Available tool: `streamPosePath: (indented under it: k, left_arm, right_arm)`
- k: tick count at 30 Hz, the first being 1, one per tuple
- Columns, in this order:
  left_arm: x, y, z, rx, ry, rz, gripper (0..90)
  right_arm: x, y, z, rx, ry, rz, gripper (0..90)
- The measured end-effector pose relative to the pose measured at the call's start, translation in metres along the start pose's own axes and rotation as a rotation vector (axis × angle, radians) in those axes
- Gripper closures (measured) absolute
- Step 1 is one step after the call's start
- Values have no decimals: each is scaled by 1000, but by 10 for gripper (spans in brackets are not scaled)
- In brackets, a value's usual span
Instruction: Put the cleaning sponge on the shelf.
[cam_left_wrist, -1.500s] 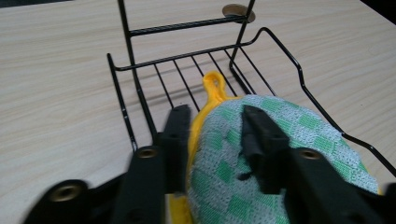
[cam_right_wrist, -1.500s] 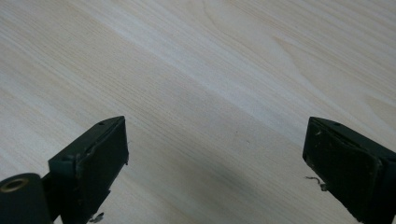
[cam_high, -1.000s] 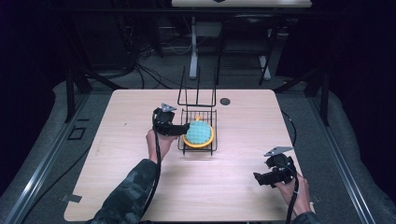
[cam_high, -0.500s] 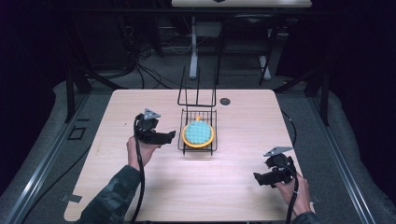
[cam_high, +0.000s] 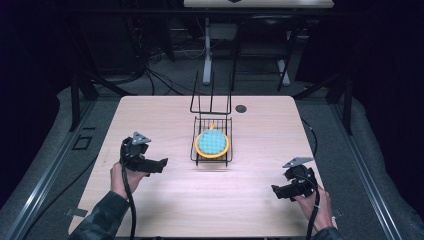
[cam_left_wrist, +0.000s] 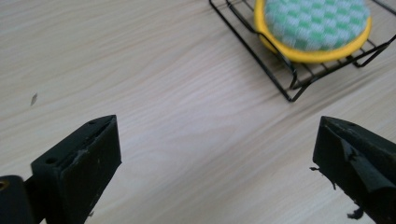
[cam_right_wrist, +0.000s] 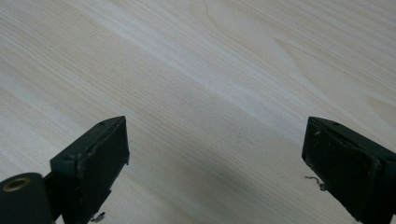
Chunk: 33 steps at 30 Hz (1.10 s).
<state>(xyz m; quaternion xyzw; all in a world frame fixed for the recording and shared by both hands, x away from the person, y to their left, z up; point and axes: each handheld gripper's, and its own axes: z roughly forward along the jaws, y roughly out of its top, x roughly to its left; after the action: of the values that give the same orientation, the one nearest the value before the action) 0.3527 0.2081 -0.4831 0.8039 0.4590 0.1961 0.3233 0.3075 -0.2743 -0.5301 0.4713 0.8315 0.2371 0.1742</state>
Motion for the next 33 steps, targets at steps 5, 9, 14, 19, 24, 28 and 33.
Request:
streamPosePath:
  k: [5, 9, 14, 19, 24, 28, 33]
  left_arm:
    - [7, -20, -11, 23, 4, -14, 2]
    - [12, -36, -15, 49, 13, -26, 1]
    - [15, -48, -18, 66, 26, -40, 1]
    - [20, -61, -19, 80, 40, -49, 0]
    - [25, -72, -15, 96, 32, -50, 0]
    - [29, -75, -14, 93, 40, -57, 0]
    - [31, -76, -11, 105, 24, -50, 0]
  right_arm:
    - [-1, 0, -2, 1, -6, -6, 69]
    - [0, 0, -2, 1, -9, -4, 69]
    - [1, 1, -1, 9, -6, -10, 69]
    - [1, 0, 0, 10, -7, -6, 69]
    - [1, 0, 1, 12, -5, -8, 69]
    - [1, 0, 1, 12, -9, -8, 70]
    - [0, 0, 2, 15, -4, -7, 83]
